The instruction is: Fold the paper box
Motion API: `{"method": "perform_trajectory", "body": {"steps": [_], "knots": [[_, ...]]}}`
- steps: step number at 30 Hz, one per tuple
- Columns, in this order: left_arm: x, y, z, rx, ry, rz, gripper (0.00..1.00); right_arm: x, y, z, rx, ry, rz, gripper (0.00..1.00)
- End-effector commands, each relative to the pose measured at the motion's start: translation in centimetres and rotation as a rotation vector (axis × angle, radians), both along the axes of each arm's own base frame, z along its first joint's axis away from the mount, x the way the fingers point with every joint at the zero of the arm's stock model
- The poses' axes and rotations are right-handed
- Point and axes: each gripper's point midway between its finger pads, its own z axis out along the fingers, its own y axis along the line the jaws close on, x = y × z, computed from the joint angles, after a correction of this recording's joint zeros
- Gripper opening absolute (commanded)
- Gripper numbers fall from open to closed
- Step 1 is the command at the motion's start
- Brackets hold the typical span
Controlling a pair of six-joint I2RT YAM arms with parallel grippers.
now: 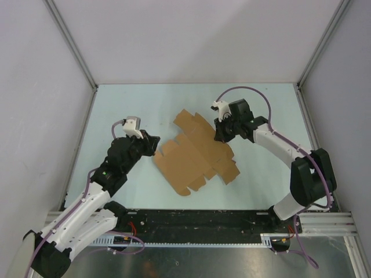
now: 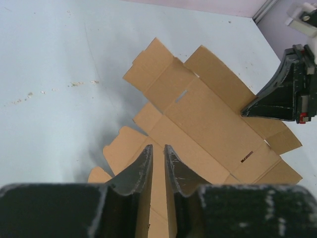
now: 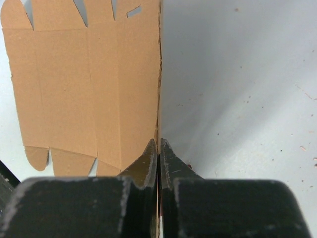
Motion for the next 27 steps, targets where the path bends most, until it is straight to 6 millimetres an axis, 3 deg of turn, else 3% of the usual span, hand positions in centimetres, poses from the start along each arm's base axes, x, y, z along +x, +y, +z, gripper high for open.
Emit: {"method": "perform_trajectory", "body": {"steps": [1,6,11,14,15,18,21,22,23,26,27], "knots": [[0.0,-0.2,2.7,-0.020,-0.060,-0.022,0.20,0.0,0.1,-0.2,-0.065,0.025,0.055,0.00],[-0.2,-0.9,2.0,-0.022,-0.034,-0.077,0.25,-0.8,-0.2,-1.6,-0.167,0.082,0.134,0.00],[-0.2,-1.9,0.2,-0.030,0.040,-0.146,0.34,-2.0,0.2,-0.5,-0.160,0.131,0.274,0.00],[-0.3,-2.8,-0.3,-0.032,0.062,-0.198,0.50,-2.6,0.5,-0.8,-0.160,0.152,0.312,0.00],[-0.6,-3.6,-0.4,-0.033,0.061,-0.248,0.68,-2.8,0.5,-1.1,-0.165,0.162,0.320,0.00],[-0.8,-4.5,0.3,-0.067,0.009,-0.302,0.99,-3.6,0.9,-1.7,-0.164,0.194,0.353,0.00],[-0.8,-4.6,0.5,-0.106,-0.055,-0.303,0.99,-4.1,1.0,-2.1,-0.180,0.199,0.359,0.00],[-1.0,-4.4,-0.5,-0.111,-0.054,-0.297,0.97,-3.8,1.1,-2.0,-0.182,0.182,0.348,0.00],[-0.8,-4.5,0.2,-0.129,-0.100,-0.293,0.85,-3.7,1.1,-1.8,-0.187,0.168,0.340,0.00],[-0.2,-4.0,-0.5,-0.176,-0.096,-0.233,0.50,-3.7,1.4,-1.4,-0.161,0.148,0.335,0.00],[-0.1,-4.0,-0.4,-0.211,-0.082,-0.219,0.47,-3.8,1.4,-1.1,-0.151,0.138,0.332,0.00]]}}
